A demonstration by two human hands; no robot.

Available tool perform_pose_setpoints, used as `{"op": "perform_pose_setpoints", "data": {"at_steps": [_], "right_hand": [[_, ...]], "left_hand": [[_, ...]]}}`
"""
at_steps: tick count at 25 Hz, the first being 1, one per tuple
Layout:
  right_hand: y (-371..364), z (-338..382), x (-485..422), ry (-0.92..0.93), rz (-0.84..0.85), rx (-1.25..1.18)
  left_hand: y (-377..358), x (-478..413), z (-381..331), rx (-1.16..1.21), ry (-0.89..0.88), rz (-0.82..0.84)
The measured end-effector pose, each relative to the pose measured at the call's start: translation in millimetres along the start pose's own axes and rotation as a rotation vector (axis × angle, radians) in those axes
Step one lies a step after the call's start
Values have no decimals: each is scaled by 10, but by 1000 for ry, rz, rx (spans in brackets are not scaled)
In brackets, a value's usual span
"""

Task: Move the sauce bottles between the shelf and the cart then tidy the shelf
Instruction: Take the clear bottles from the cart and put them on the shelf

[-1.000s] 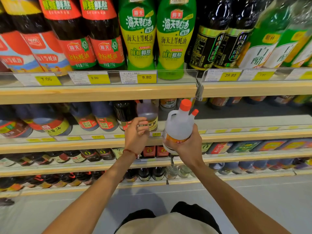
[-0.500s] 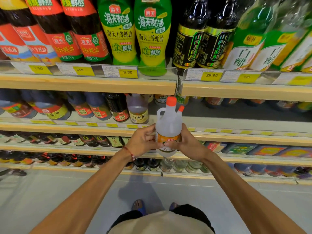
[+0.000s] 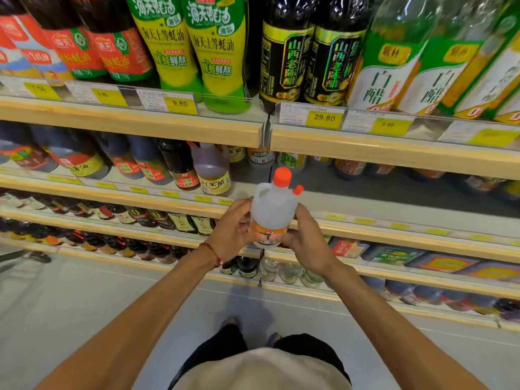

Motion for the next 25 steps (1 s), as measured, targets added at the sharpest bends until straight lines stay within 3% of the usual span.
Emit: {"op": "perform_pose_setpoints", "data": {"at_steps": [9, 18, 25], "right_hand": [[-108, -9, -555, 274, -247, 126], [-265, -511, -1374, 199, -350, 196], [-355, -488, -1523, 222, -392, 250]], "left_hand": [[114, -440, 190, -460, -322, -341], [244, -1069, 618, -491, -334, -430], [301, -1213, 780, -508, -290, -418]]}}
Point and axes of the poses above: each hand's wrist, its own x-axis away from the middle knuckle, its own y-axis out of the back of the hand, z = x × y, the point moved 2 cm from there along -x, towards the middle knuckle, and after that the axes turned 5 degrees about -x, right-handed, at the moved point
